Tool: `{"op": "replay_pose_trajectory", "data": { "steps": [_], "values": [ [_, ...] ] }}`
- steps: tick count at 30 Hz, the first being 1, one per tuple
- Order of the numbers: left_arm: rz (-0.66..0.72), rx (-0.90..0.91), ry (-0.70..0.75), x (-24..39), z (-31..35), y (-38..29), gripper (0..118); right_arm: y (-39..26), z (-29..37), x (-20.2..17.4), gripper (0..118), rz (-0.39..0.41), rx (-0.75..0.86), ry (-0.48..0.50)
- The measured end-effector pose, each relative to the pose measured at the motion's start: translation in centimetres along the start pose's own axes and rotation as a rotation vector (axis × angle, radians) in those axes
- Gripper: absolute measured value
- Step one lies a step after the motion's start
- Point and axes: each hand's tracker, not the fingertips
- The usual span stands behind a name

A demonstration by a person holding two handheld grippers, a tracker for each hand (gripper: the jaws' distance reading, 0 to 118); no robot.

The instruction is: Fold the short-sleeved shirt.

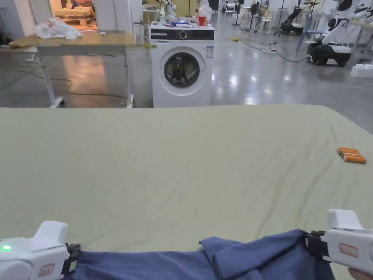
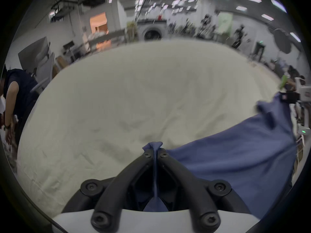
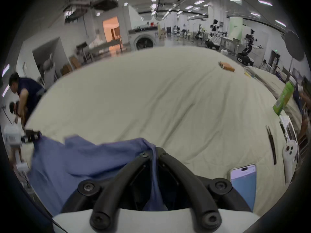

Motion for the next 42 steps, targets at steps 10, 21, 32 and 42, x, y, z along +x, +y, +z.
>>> {"op": "replay_pose_trajectory", "data": {
  "steps": [10,21,32,42],
  "values": [
    [0.139,0.55,0.025,-4.8,22.1,6.9,0,9.9,16.0,-3.7,0,0.035,0.455,0.11],
    [0.041,0.79,0.212,-5.8,28.2,19.5,0,26.0,22.9,-10.3,0,0.156,0.724,0.028],
    [-0.011,0.777,0.406,-6.9,21.0,31.2,0,37.9,17.8,-15.9,0,0.118,0.753,-0.07],
    [0.021,0.746,0.427,-9.1,15.8,35.6,0,42.5,13.7,-16.4,0,0.107,0.782,-0.14]
  ]
}}
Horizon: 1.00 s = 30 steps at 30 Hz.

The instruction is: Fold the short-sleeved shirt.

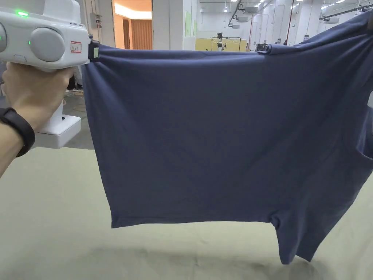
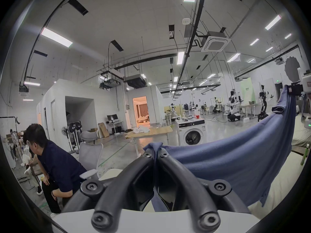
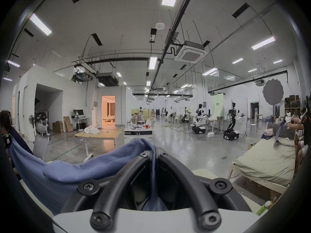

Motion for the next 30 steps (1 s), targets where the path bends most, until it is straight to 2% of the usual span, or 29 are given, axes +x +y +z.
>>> {"op": "replay_pose_trajectory", "data": {
  "steps": [7,10,13,17,20,22,25,27,28,30],
  "values": [
    [0.072,-0.134,-0.051,0.7,-1.3,-6.0,0,-7.0,-0.9,0.0,0,0.028,-0.077,0.03],
    [0.106,-0.172,-0.069,0.7,0.0,-9.3,0,-10.2,0.1,0.1,0,0.087,-0.102,0.07],
    [0.135,-0.196,-0.112,0.4,2.7,-12.3,0,-13.1,1.3,0.9,0,0.089,-0.122,0.098],
    [0.166,-0.197,-0.169,-0.4,7.7,-15.3,0,-16.5,5.0,3.1,0,0.004,-0.129,0.154],
    [0.153,-0.208,-0.231,-0.8,12.3,-17.5,0,-18.7,8.9,5.1,0,-0.023,-0.16,0.204],
    [0.226,-0.205,-0.297,-1.5,16.0,-19.1,0,-20.7,11.8,6.5,0,-0.081,-0.182,0.212],
    [0.321,-0.244,-0.308,-1.8,20.4,-21.7,0,-24.0,16.4,8.1,0,-0.176,-0.223,0.207],
    [0.304,-0.259,-0.313,-1.8,23.4,-23.8,0,-26.6,20.0,8.7,0,-0.19,-0.25,0.213],
    [0.287,-0.264,-0.306,-1.5,25.1,-24.9,0,-27.8,21.5,9.1,0,-0.171,-0.286,0.213],
    [0.244,-0.27,-0.312,-1.2,28.3,-27.1,0,-30.5,24.7,9.8,0,-0.163,-0.301,0.174]
  ]
}}
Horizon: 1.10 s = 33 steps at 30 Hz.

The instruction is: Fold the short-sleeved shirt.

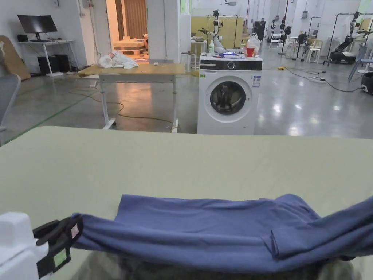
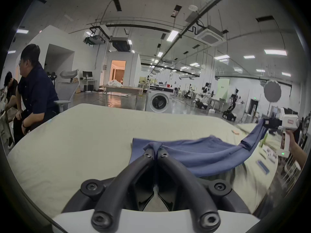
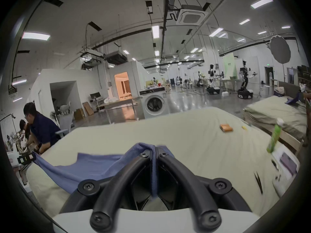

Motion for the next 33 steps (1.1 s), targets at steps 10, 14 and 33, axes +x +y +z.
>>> {"op": "replay_pose_trajectory", "data": {
  "steps": [10,14,33],
  "values": [
    [0.097,-0.09,0.074,1.7,9.5,-10.2,0,-13.1,9.7,1.5,0,-0.101,-0.18,-0.06],
    [0.226,-0.108,0.137,-0.5,10.8,-12.3,0,-16.5,11.5,2.3,0,-0.154,-0.173,-0.178],
    [0.023,-0.048,0.363,1.5,10.0,-11.6,89,-16.5,16.3,2.6,71,-0.193,-0.052,-0.263]
  ]
}}
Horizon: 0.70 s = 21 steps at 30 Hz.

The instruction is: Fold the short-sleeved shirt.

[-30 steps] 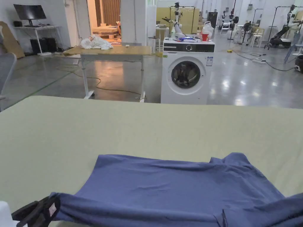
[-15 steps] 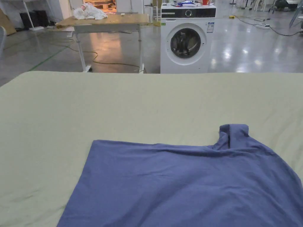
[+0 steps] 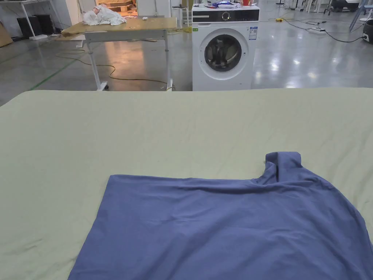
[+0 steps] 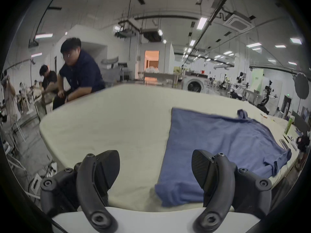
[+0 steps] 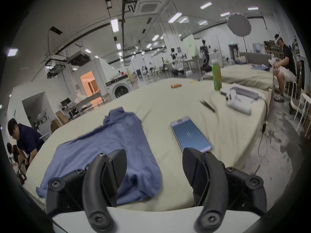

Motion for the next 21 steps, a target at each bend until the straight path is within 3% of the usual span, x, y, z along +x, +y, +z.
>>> {"op": "replay_pose_trajectory", "data": {
  "steps": [4,6,7,9,11,13,14,21],
  "values": [
    [-0.072,0.071,-0.028,2.5,2.1,2.3,87,1.2,0.7,-3.4,71,0.117,0.056,0.087],
    [-0.078,0.123,-0.083,3.3,3.2,3.3,77,1.5,0.9,-4.9,62,0.149,0.064,0.138],
    [-0.074,0.138,-0.104,3.7,3.6,3.7,70,1.5,0.9,-5.6,51,0.16,0.062,0.164],
    [-0.076,0.147,-0.121,4.1,4.1,4.1,42,1.5,0.8,-6.7,18,0.171,0.068,0.183],
    [-0.075,0.149,-0.158,4.2,4.6,4.4,16,1.3,0.7,-7.5,9,0.194,0.068,0.191],
    [-0.08,0.134,-0.222,3.9,5.0,4.5,4,1.1,0.3,-7.7,1,0.209,0.048,0.228],
    [-0.081,0.133,-0.218,4.0,4.9,4.5,0,1.0,0.1,-7.8,0,0.21,0.029,0.236],
    [-0.057,0.111,-0.199,3.2,4.9,3.9,0,0.7,0.2,-9.2,0,0.23,0.009,0.237]
  ]
}}
